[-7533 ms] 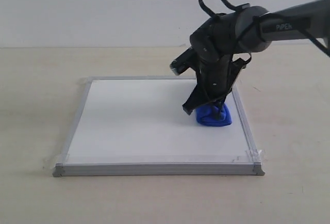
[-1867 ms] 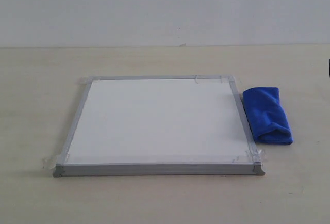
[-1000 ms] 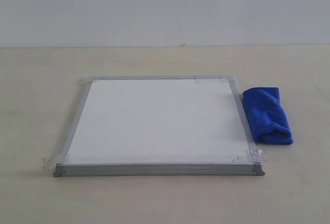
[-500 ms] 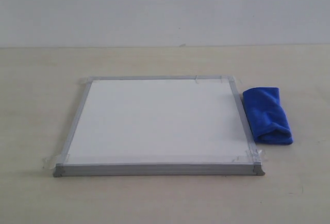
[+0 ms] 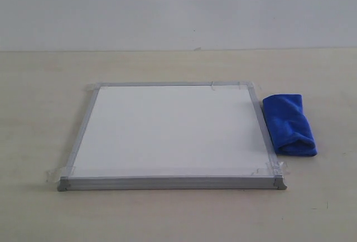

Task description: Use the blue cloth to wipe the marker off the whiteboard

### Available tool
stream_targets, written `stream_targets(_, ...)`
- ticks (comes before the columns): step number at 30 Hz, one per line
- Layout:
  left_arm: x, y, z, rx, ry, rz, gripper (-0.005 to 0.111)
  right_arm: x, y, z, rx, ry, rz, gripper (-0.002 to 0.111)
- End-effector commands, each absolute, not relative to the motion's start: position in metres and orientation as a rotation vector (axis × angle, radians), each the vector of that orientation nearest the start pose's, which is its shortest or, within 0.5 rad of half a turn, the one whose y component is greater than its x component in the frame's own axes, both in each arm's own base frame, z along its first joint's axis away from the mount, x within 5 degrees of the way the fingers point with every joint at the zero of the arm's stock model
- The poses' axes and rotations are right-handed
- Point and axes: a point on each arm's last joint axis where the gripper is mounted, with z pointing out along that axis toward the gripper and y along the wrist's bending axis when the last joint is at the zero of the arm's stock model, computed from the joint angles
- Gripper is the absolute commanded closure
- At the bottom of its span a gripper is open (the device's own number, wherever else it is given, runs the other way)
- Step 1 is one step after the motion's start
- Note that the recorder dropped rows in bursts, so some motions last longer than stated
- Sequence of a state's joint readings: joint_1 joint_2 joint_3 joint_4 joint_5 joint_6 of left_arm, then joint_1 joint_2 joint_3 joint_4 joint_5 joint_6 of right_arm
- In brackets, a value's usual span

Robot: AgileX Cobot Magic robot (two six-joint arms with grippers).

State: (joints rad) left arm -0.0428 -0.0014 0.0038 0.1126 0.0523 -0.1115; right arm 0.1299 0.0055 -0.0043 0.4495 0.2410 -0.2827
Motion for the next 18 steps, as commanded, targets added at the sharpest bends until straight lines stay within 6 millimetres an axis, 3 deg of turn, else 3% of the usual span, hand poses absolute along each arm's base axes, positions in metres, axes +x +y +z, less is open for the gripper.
stream_targets(1,0.056,-0.002,0.209,0.031,1.535,-0.032,0.102,0.053,0.017,0.192,-0.055,1.724,0.303,0.108)
stream_targets(5,0.056,-0.002,0.209,0.031,1.535,-0.032,0.102,0.053,0.014,0.189,-0.108,1.756,0.205,0.108)
stream_targets(9,0.056,-0.002,0.209,0.031,1.535,-0.032,0.102,0.053,0.007,0.184,-0.047,1.811,0.151,0.108)
stream_targets(18,0.056,-0.002,0.209,0.031,1.535,-0.032,0.102,0.053,0.006,0.182,-0.030,1.836,0.151,0.108)
